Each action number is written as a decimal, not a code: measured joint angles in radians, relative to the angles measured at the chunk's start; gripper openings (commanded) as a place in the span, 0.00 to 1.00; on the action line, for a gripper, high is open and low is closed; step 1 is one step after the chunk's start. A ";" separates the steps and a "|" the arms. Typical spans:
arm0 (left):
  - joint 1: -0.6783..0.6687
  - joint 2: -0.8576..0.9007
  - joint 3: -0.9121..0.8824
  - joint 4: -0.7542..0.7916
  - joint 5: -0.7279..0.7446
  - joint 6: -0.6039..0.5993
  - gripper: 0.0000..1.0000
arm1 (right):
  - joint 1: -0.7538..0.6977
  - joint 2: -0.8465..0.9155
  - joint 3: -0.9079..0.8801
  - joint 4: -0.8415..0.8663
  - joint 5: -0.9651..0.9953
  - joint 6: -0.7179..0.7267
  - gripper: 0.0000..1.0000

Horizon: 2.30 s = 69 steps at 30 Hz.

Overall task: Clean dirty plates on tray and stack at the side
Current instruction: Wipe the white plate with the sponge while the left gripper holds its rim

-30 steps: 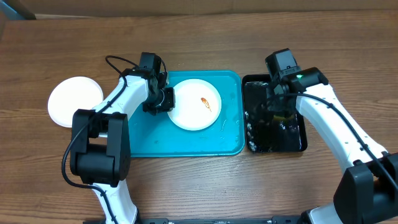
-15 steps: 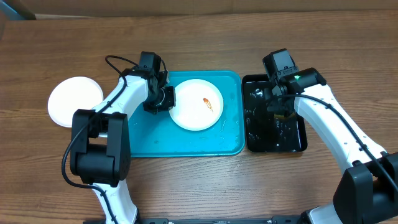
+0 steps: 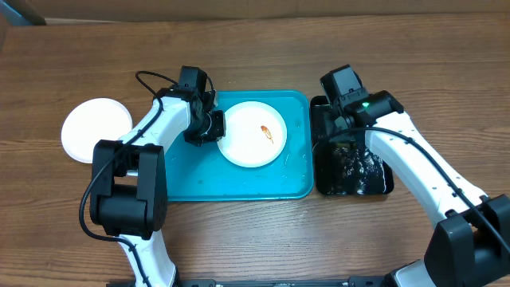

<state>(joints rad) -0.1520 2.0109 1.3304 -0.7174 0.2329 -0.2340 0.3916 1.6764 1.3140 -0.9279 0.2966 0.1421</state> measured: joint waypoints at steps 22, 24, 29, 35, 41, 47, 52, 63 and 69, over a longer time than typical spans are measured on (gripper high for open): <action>0.000 0.000 0.000 0.000 0.001 0.000 0.04 | 0.264 0.246 0.010 0.415 -0.050 -0.089 0.04; 0.000 0.000 0.000 0.000 0.002 0.000 0.04 | 0.263 0.268 0.011 0.439 -0.037 -0.096 0.04; 0.000 0.000 0.000 0.000 0.002 0.000 0.04 | 0.263 0.311 0.016 0.482 -0.027 -0.105 0.04; 0.000 0.000 0.000 0.000 0.002 0.000 0.04 | 0.263 0.383 0.025 0.516 -0.027 -0.110 0.13; -0.001 0.000 0.000 0.001 0.006 0.000 0.05 | 0.266 0.397 0.040 0.488 -0.026 -0.089 0.43; -0.003 0.000 0.000 0.003 0.006 0.000 0.06 | 0.263 0.397 0.047 0.449 -0.021 -0.061 0.17; -0.004 0.000 0.000 0.003 0.006 0.000 0.06 | 0.263 0.397 0.076 0.393 -0.035 -0.052 0.08; -0.004 0.000 0.000 0.003 0.006 0.000 0.07 | 0.256 0.407 0.066 0.450 -0.158 -0.020 0.04; -0.004 0.000 -0.002 0.004 0.006 0.000 0.07 | 0.246 0.410 0.057 0.497 -0.263 0.039 0.04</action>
<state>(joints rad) -0.1558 2.0109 1.3289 -0.7136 0.2394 -0.2340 0.6373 2.0865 1.3708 -0.4309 0.0338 0.1806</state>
